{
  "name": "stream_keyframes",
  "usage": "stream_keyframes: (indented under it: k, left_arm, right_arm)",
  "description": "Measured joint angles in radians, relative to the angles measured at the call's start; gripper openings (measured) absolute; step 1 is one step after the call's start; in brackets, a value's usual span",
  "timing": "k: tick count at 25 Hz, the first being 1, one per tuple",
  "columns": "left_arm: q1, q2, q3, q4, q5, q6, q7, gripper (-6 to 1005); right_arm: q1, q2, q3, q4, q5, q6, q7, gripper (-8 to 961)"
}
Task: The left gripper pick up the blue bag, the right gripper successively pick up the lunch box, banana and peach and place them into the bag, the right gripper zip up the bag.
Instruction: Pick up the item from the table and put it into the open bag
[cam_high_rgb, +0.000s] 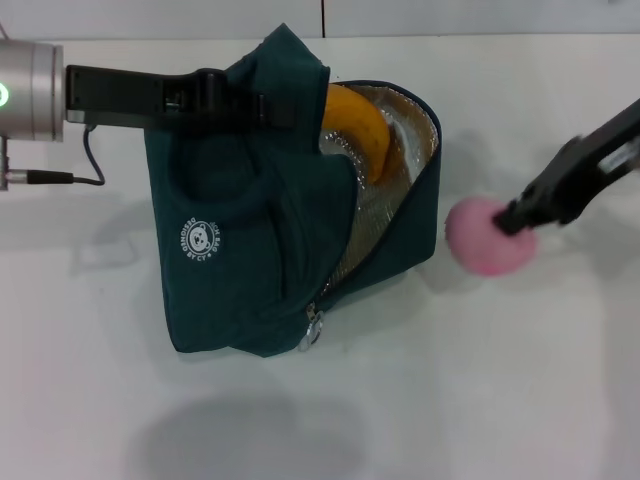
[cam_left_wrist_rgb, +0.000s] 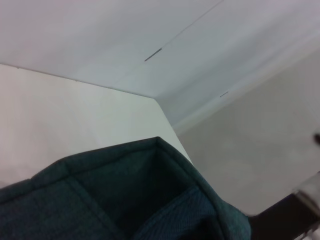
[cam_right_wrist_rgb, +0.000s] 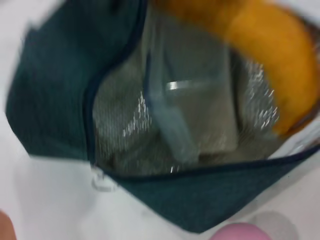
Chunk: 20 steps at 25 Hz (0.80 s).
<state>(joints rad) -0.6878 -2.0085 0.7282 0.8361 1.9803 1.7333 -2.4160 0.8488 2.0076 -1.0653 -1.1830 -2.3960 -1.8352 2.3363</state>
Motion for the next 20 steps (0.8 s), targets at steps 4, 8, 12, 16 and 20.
stream_keyframes:
  k: [4,8,12,16,20]
  left_arm:
    - [0.000,0.002,-0.001,0.000,0.000,0.000,0.000,77]
    - [-0.001,0.002,0.001,0.000,0.000,0.000,0.000,78]
    - [-0.006,0.002,0.001,0.000,0.000,0.000,0.000,78]
    - [-0.004,0.001,-0.002,0.000,-0.004,0.000,0.000,78]
    - [0.000,0.000,-0.001,0.000,-0.011,0.000,0.000,79]
  right_arm:
    - [0.007,-0.031,0.111,-0.009,0.063,-0.049,-0.001,27]
    - [0.009,-0.061,0.157,0.000,0.173,-0.035,0.000,28]
    - [0.029,-0.059,0.154,0.023,0.222,0.003,-0.004,29]
    - [0.057,-0.023,0.144,0.030,0.231,0.042,-0.027,28]
    - [0.065,0.004,0.101,0.032,0.242,0.121,-0.058,31]
